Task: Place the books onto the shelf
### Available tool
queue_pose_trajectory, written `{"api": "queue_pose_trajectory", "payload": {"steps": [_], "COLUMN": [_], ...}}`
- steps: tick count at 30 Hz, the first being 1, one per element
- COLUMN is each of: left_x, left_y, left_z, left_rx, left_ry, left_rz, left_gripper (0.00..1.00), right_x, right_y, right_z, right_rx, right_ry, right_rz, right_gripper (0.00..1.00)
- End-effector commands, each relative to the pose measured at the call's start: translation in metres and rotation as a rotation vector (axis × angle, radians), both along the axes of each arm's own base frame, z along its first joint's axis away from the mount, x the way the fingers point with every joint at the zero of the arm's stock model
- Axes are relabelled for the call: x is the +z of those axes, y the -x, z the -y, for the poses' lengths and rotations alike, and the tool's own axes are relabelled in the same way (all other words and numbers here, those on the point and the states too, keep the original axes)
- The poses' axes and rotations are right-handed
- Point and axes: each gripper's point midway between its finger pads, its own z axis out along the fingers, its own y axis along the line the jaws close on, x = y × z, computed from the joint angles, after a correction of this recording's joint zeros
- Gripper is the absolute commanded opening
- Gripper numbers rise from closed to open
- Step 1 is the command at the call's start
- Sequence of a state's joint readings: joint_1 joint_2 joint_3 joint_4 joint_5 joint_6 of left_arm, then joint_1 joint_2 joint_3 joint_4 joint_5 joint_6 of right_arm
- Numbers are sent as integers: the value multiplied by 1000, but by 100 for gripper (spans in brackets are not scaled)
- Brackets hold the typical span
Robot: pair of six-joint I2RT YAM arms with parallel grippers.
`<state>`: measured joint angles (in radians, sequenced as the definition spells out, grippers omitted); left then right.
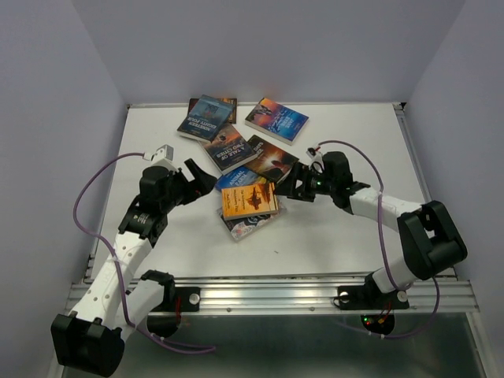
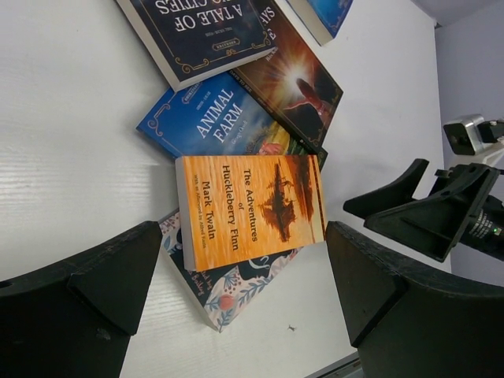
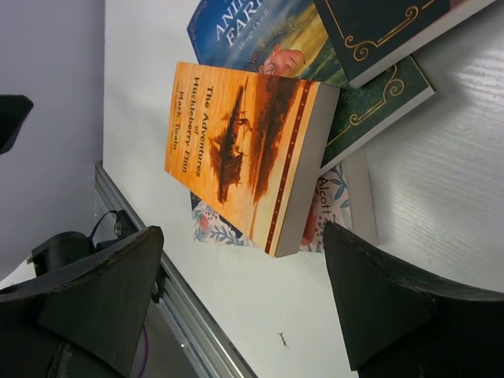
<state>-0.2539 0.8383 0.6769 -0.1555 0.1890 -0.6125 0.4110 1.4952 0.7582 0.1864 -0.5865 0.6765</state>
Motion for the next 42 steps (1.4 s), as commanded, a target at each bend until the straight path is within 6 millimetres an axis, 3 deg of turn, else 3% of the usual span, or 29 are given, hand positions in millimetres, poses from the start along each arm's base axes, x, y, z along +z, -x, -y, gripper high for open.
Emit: {"api": "queue_pose_trajectory", "payload": {"steps": [1,5,11,20,23,24,26,31,36,37,42], "left_x": [7,7,4,4,4,6,9,21,31,32,34], "left_y": [-4,-5,-3,-2,-2,-3,-3,-5,-8,-10,-18], "left_z": [1,1,1,1,3,3,6,14,14,13,15], "left_rx": [1,2,5,15,7,5,-15,-63,-66,-57,-59], "left_ry": [5,5,13,28,34,34,39,47,35,32,30], "left_rz": [41,43,33,32,35,42,48,83,114,117,127], "left_gripper": [99,99,99,99,99,99,99,99,99,99,99], "right_x": [-7,-30,-37,-39,-33,-30,-19,32,82,92,106], "right_y": [-1,5,14,20,17,17,15,5,-26,-37,-68], "right_z": [-13,-30,-47,-47,-49,-50,-53,-53,-10,10,68], "right_rx": [43,89,145,147,151,162,176,248,227,186,103], "right_ry": [17,36,-2,-20,-31,-38,-53,-113,-165,-150,77], "right_rz": [-10,-63,-94,-123,-109,-102,-72,49,140,166,213], "right_gripper": [89,88,76,41,29,16,1,1,1,1,1]}}
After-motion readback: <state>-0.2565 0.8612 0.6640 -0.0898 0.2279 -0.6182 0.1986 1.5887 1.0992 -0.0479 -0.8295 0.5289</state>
